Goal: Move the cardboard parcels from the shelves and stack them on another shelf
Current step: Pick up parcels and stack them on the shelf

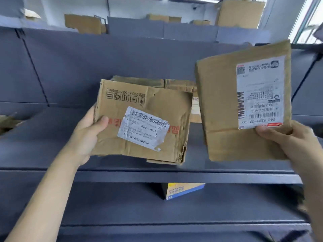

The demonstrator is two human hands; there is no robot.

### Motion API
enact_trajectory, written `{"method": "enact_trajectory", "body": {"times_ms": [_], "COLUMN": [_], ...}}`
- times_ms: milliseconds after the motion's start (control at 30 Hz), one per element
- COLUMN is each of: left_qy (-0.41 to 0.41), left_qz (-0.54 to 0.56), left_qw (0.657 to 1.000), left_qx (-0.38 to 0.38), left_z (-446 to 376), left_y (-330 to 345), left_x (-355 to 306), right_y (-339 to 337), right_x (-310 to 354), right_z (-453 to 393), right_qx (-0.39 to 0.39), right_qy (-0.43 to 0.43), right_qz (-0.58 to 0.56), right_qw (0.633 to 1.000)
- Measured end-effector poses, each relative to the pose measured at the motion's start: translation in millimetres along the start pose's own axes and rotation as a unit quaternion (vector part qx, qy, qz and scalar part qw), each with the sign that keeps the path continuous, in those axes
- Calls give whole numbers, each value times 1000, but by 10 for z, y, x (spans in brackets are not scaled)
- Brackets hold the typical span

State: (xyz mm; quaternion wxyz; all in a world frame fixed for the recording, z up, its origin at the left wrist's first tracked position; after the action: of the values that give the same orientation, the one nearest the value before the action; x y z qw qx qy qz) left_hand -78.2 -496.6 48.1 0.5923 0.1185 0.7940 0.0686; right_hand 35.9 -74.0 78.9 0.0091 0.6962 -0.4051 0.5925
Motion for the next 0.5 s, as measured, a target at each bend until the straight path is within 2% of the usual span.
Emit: {"method": "enact_trajectory", "body": {"times_ms": [100,167,233,333,367,500], "left_qy": [0,9,20,46,54,76], "left_qz": [14,25,35,39,39,37], "left_qw": [1000,1000,999,998,998,996], "left_qx": [8,9,15,19,20,25], "left_z": [-10,-5,-5,31,44,114], "left_y": [17,-7,-23,2,17,21], "left_x": [85,115,168,231,244,262], "right_y": [-301,-357,-335,-167,-133,-78], "right_x": [-26,-65,-121,-202,-208,-193], "right_z": [41,-29,-155,-350,-393,-450], "right_qx": [-56,-53,-28,6,8,-11], "right_qy": [-22,-18,-31,-115,-126,-94], "right_qz": [194,339,429,566,590,584], "right_qw": [979,939,902,816,798,806]}}
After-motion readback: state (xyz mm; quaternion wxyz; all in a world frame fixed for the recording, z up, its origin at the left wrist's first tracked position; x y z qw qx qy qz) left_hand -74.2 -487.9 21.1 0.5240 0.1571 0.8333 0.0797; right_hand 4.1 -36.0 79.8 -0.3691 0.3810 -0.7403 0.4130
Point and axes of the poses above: each hand's wrist, its own z-axis away from the middle knuckle, its own y-axis out of the palm, x = y × z, the point moved 9 cm from there along -z, towards the middle knuckle, and after that the axes turned 13 degrees about z, right-handed, at the moved point
